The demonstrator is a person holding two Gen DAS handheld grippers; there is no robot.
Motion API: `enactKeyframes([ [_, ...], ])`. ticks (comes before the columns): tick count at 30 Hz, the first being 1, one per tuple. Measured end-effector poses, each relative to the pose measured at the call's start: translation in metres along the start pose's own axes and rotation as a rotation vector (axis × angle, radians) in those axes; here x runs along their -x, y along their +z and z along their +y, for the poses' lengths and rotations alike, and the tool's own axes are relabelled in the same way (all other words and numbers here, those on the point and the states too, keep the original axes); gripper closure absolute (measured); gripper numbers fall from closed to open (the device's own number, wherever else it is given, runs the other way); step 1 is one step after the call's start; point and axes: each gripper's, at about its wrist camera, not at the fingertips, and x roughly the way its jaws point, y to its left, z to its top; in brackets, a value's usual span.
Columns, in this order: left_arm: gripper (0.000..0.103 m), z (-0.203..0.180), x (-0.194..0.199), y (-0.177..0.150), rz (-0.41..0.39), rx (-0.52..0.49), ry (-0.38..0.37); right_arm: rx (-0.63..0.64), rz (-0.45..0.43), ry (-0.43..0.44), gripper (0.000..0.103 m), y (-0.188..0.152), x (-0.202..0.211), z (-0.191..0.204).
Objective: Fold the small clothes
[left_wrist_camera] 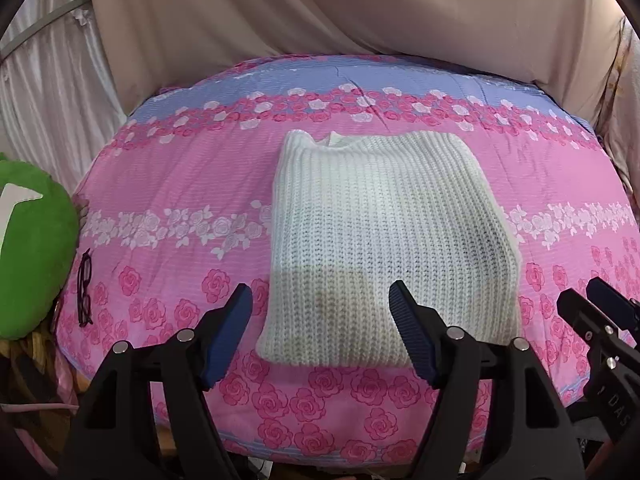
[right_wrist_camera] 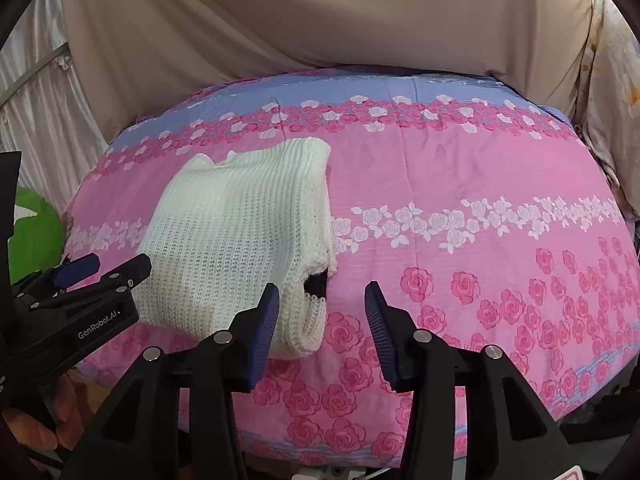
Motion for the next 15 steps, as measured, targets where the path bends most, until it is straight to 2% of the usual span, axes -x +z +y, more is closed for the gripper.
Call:
enactKeyframes([
  [8,0.035,0.001,-0.001,-0.014,-0.002,0.032,0.044,-0.010,0.012,-0.034,0.054,-0.011,-0.002,0.010],
  [15,0.035,-0.003,0.003,-0.019,-0.016,0.007,0.047,-0.029,-0.003,-0.054,0.053,-0.016,0.001,0.017],
])
